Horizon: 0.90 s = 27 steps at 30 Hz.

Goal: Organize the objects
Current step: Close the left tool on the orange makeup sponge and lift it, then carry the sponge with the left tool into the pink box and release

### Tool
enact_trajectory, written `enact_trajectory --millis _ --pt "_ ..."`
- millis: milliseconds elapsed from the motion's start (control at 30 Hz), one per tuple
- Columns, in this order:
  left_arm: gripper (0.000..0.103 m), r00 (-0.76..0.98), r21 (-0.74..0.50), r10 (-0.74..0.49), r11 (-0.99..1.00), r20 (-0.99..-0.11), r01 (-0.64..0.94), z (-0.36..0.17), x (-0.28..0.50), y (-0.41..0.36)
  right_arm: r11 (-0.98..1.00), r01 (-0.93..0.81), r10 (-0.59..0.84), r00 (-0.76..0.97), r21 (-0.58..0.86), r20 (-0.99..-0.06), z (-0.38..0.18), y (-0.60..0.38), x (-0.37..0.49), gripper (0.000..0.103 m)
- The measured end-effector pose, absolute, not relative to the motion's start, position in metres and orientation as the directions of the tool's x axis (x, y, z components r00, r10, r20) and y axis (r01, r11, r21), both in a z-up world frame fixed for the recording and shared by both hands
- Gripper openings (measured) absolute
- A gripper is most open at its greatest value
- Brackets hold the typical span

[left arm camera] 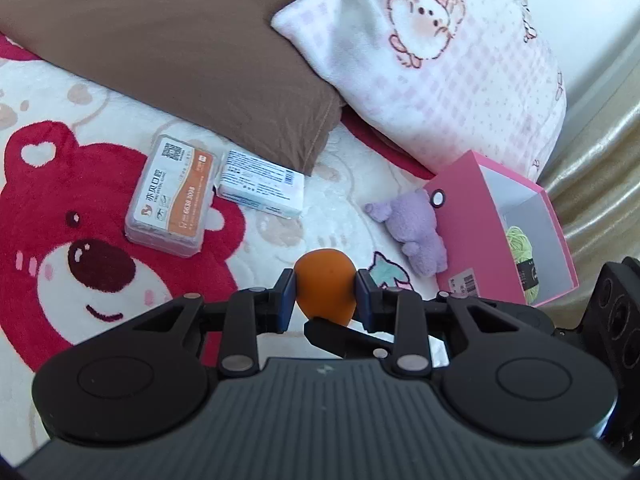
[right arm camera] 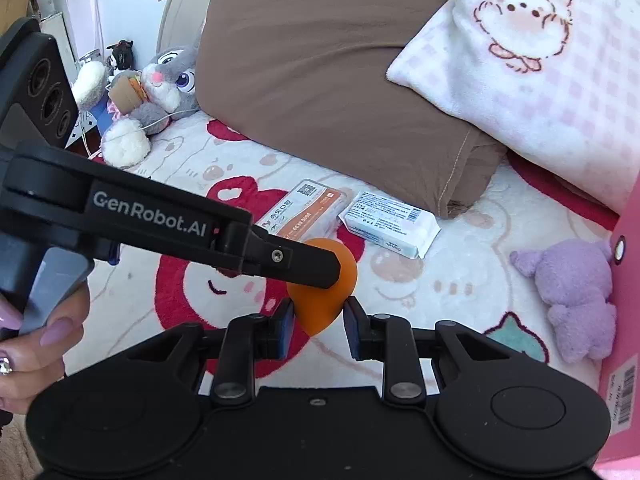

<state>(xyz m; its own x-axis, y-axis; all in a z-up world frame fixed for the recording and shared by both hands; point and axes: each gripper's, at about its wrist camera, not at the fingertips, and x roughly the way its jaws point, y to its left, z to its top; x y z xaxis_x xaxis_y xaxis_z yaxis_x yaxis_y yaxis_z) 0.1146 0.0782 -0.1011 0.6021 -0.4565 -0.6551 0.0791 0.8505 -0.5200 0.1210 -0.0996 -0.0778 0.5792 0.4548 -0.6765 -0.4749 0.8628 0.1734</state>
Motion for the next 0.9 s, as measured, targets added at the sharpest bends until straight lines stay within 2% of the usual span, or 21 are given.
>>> enact_trajectory --millis 433,900 --pt "0.031 0.573 -0.490 -0.489 0.855 -0.657 0.168 -0.027 0.081 0.014 0.890 -0.429 0.417 0.627 0.155 -0.658 -0.012 -0.148 0.064 0.032" --pt "0.032 0.512 -0.431 -0.536 0.844 -0.672 0.318 0.023 0.094 -0.072 0.929 -0.337 0.353 0.676 0.155 -0.646 0.031 -0.223 0.044 0.032"
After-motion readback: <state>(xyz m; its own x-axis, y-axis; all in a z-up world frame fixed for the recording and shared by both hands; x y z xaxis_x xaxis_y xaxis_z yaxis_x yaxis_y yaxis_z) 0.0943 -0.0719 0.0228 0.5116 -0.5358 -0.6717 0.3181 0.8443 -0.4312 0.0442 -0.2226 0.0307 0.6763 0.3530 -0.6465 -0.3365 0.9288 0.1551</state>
